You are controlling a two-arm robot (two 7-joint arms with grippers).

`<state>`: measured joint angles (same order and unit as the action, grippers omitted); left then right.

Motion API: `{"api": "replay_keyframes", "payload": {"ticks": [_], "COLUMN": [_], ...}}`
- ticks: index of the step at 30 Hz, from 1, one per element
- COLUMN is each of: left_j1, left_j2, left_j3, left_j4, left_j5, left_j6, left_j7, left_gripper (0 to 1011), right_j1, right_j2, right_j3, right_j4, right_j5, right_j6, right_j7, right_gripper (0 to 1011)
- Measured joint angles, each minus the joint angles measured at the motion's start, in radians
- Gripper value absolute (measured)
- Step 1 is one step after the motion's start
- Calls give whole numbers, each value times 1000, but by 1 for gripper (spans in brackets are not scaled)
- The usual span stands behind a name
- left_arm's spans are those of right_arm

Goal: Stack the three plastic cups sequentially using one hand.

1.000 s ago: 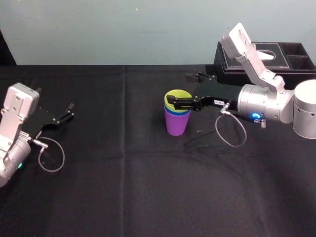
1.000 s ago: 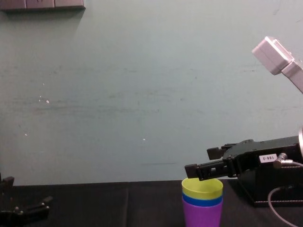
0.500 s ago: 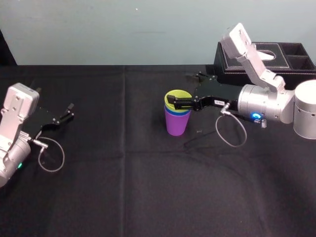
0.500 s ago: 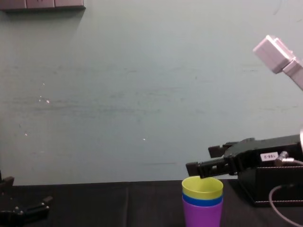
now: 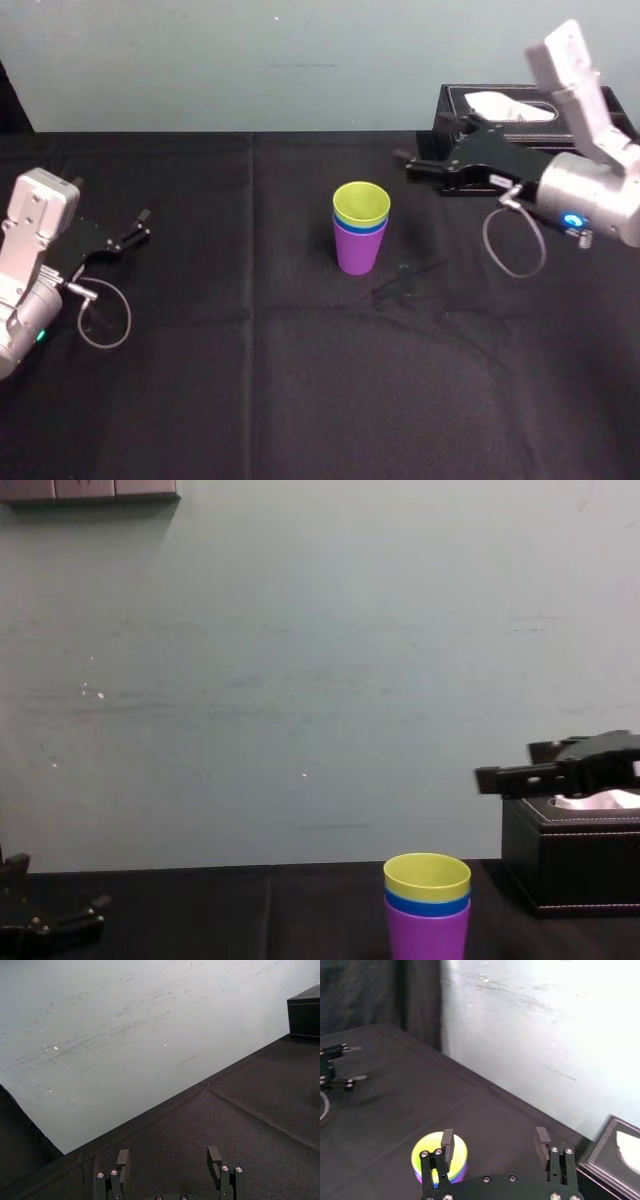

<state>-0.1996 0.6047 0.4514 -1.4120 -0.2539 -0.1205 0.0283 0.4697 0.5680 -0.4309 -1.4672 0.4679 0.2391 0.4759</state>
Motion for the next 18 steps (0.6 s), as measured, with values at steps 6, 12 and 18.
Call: {"api": "replay_keyframes", "payload": {"ticks": [6, 12, 18], "left_j1": [0, 0, 0], "left_j2": [0, 0, 0], "left_j3": [0, 0, 0], "left_j4": [0, 0, 0], "left_j5": [0, 0, 0], "left_j6": [0, 0, 0], "left_j7": [0, 0, 0], "left_gripper": [1011, 1011, 1011], "right_j1": [-51, -89, -112], "right_j2": [14, 21, 16], "right_j3": [62, 95, 111], "right_j4": [0, 14, 42], "right_j5": [27, 29, 14], "right_j6": [-33, -62, -79], "right_j7": [-24, -41, -51], "right_gripper": [1003, 1003, 1003]}}
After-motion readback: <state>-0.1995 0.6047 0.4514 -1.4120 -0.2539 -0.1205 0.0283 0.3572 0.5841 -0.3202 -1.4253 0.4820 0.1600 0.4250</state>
